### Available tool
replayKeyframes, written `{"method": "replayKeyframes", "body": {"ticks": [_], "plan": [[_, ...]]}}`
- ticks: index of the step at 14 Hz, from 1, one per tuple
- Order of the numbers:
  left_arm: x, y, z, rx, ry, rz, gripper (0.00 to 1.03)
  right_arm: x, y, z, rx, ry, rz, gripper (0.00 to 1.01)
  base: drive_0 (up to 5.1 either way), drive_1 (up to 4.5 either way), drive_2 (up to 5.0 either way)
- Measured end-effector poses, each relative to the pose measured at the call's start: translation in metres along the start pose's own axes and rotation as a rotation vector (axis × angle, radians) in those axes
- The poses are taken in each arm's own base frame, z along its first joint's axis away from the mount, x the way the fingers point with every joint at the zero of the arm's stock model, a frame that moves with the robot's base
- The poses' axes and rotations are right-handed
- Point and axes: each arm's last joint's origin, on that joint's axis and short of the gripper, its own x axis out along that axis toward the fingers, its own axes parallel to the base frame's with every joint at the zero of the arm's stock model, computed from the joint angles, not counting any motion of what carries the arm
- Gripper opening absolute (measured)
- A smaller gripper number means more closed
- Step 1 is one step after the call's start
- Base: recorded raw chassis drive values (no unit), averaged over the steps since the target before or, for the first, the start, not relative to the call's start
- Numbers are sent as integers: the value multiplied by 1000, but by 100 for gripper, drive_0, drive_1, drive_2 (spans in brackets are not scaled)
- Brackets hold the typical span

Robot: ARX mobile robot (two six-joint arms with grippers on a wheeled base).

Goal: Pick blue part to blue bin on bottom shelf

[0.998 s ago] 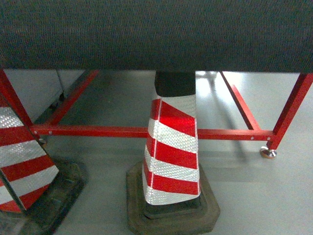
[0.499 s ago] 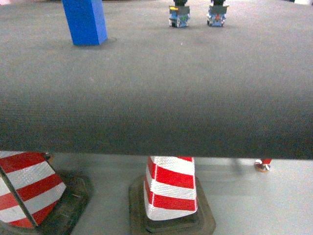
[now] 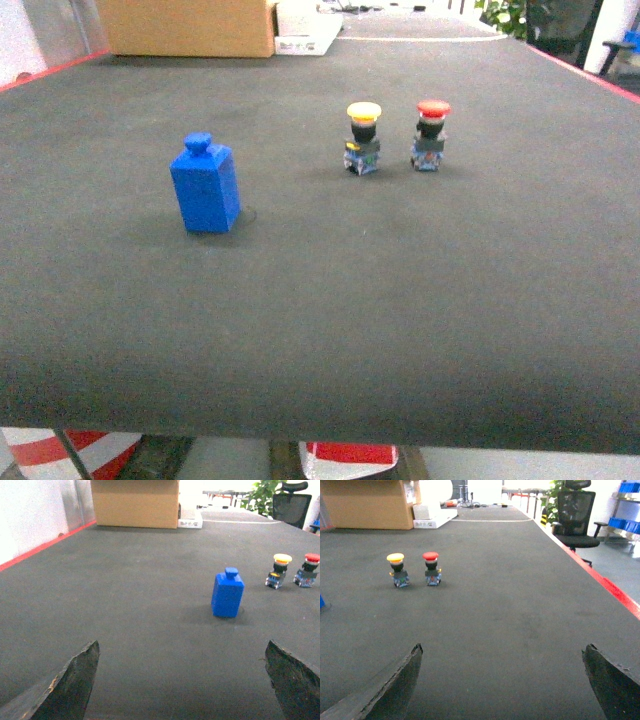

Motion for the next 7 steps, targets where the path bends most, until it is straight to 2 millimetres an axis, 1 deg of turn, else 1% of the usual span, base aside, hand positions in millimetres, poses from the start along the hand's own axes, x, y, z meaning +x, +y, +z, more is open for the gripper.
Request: {"method": "replayKeyframes", "body": {"ticks": [7], "plan": [[0,0,0,0,0,-1,98,0,0,0,0,0,1,98,0,0,0]]}}
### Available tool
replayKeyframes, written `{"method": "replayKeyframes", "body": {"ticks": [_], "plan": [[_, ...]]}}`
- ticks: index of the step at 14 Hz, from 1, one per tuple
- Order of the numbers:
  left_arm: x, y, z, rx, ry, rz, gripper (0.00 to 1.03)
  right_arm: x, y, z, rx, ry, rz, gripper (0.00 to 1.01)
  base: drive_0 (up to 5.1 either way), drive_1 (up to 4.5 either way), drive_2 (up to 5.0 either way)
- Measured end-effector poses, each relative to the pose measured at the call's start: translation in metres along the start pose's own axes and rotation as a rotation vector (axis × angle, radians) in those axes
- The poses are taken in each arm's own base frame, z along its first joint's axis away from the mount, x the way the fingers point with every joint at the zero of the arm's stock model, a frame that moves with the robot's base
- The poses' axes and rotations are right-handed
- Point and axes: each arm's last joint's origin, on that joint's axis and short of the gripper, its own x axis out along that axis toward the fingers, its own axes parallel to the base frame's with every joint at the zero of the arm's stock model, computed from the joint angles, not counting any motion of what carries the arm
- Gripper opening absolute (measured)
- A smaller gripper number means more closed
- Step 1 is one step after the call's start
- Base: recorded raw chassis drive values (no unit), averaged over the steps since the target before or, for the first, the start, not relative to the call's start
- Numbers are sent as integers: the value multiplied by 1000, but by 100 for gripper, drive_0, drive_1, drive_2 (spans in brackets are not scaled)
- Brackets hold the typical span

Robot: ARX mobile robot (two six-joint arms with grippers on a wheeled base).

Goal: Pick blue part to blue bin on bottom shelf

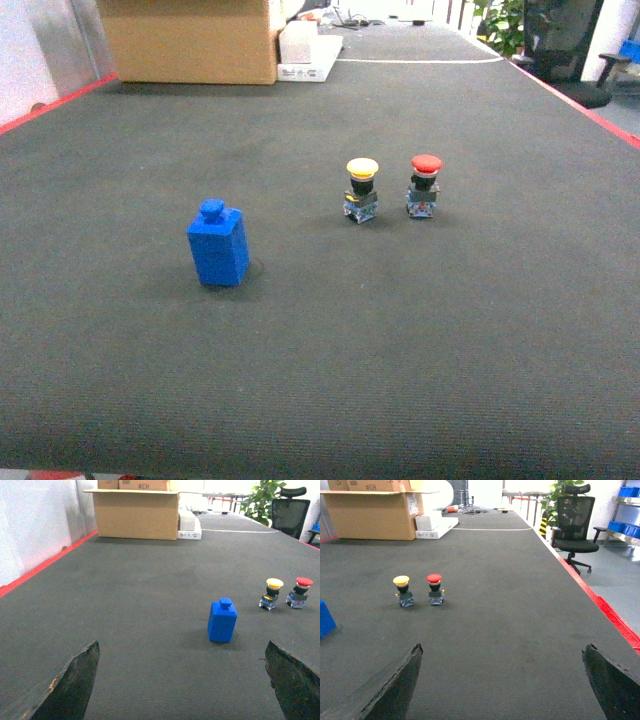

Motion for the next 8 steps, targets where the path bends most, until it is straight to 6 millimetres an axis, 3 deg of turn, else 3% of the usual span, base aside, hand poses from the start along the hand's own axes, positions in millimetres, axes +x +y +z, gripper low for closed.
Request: {"method": "replayKeyframes", "body": {"ticks": [6,8], "plan": [[0,0,0,0,0,0,98,0,0,0,0,0,0,98,0,0,0],[1,-2,-4,-27,123,83,98,0,0,0,0,0,0,98,0,0,0]]}}
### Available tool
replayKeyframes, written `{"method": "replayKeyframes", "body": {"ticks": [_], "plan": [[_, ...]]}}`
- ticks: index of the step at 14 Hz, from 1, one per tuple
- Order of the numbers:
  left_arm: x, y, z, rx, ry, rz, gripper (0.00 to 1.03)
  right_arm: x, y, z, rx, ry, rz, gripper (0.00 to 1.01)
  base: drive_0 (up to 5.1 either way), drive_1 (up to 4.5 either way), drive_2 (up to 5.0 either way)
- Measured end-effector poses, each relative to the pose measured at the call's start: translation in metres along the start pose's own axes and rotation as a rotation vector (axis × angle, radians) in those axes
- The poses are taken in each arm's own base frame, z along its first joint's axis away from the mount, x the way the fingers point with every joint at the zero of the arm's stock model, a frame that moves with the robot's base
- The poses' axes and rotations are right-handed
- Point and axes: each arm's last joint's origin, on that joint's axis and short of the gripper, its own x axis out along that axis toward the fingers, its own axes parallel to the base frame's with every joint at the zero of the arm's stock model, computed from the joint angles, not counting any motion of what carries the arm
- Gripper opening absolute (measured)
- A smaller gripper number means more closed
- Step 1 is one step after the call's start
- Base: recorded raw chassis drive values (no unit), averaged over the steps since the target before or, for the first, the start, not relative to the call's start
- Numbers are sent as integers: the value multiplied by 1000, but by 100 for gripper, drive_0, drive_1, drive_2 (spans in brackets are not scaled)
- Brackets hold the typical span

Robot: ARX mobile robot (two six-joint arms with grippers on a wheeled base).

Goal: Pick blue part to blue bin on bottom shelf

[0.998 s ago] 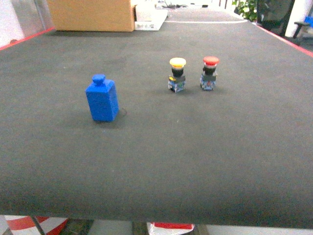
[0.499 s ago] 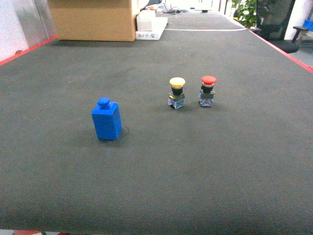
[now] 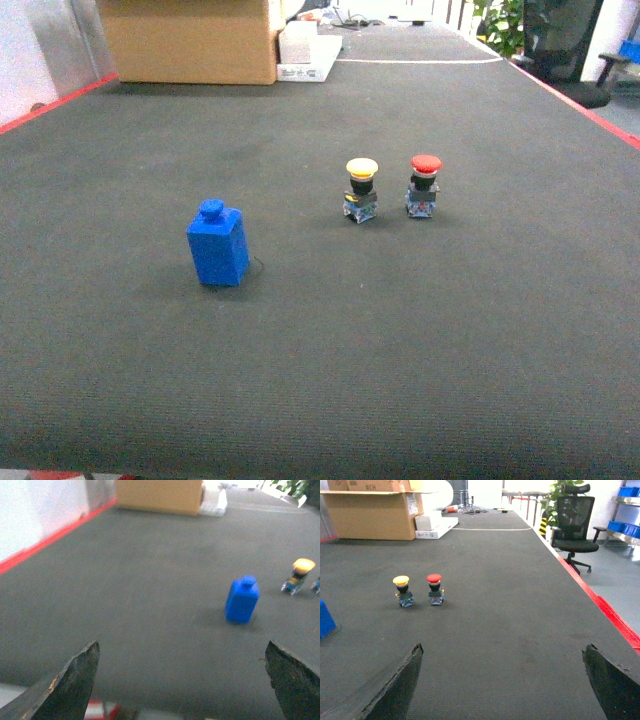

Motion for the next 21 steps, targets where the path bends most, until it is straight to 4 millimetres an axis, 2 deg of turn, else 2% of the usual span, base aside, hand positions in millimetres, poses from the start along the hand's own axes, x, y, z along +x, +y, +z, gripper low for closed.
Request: {"method": "replayKeyframes", "body": {"ticks": [1,2,3,8,11,13,14,15,16,17,18,21], "plan": [[3,-1,0,-6,56,80,98,0,0,0,0,0,1,98,0,0,0],[8,-2,3,-20,37,129,98,0,0,0,0,0,0,98,0,0,0],[13,-5,10,-33,4,113,98,0,0,0,0,0,1,98,0,0,0],[27,-16,24,-37,-30,46,98,0,0,0,0,0,0,98,0,0,0],[42,-26,33,-41,-47,-7,98,0,0,0,0,0,0,98,0,0,0],[71,-46,44,-44,-56,-82,98,0,0,0,0,0,0,98,0,0,0],[94,-60,46,-42,-49,-116,98,0,0,0,0,0,0,98,0,0,0],[115,-73,40,-29,-13,-140,98,0,0,0,0,0,0,98,0,0,0],[128,-81,33,-12,14,-153,98,0,0,0,0,0,0,98,0,0,0],[154,-99,12,29,83,-184,98,0,0,0,0,0,0,98,0,0,0],[170,-107,5,42,87,-197,98,0,0,0,0,0,0,98,0,0,0],[190,-117,-15,61,134,-204,98,0,0,0,0,0,0,98,0,0,0]]}}
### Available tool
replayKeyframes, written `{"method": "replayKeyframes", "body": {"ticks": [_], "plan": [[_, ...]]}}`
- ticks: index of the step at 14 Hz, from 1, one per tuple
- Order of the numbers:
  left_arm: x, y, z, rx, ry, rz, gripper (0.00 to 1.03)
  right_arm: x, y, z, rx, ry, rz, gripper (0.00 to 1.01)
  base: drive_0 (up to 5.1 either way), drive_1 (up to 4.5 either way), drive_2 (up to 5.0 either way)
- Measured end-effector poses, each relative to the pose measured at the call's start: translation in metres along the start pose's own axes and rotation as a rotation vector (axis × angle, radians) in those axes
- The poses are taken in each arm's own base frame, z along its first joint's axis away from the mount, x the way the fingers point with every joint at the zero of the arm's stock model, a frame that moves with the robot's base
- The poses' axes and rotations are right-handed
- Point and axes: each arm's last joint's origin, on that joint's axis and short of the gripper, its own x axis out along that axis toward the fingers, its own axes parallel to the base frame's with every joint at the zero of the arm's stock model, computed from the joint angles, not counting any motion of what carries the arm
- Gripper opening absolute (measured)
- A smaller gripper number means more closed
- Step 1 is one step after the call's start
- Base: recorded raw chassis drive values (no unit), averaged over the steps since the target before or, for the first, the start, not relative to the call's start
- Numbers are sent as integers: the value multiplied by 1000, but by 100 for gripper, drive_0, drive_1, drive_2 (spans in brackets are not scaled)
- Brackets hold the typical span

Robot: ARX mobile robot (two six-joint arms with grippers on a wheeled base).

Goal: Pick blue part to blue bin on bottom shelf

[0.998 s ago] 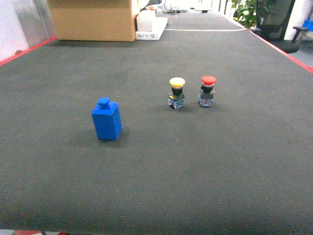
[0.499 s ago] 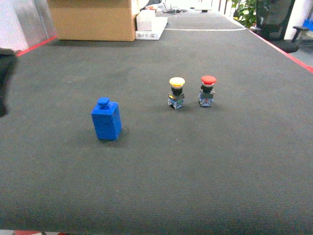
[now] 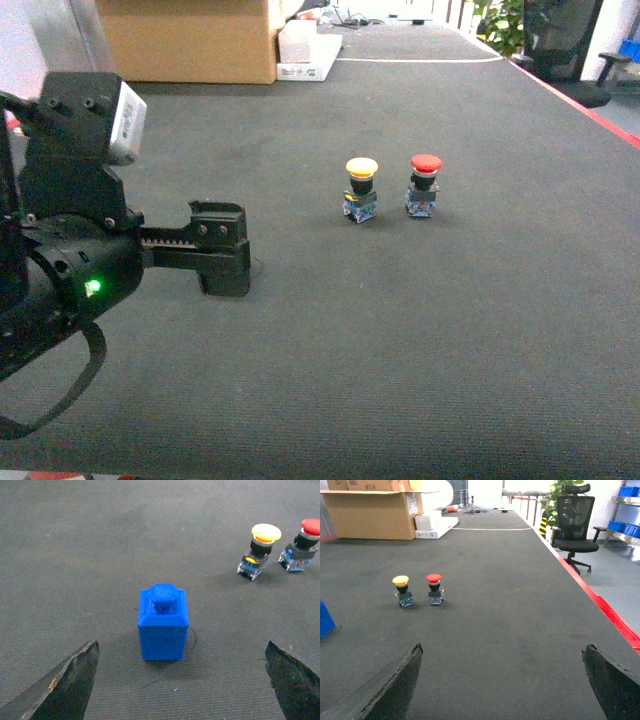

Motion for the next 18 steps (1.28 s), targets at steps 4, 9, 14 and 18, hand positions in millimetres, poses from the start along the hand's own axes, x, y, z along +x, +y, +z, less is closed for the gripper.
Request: {"method": "replayKeyframes", "body": {"ticks": [4,9,14,18], "plan": [[34,-12,-8,9,19,-11,98,0,0,0,0,0,0,98,0,0,0],[70,-3,-23,13,48,25,98,0,0,0,0,0,0,98,0,0,0],[110,7,-29,20,65,59,86,0,0,0,0,0,0,98,0,0,0],[115,9,-28,9,62,57,45,0,0,0,0,0,0,98,0,0,0]]}}
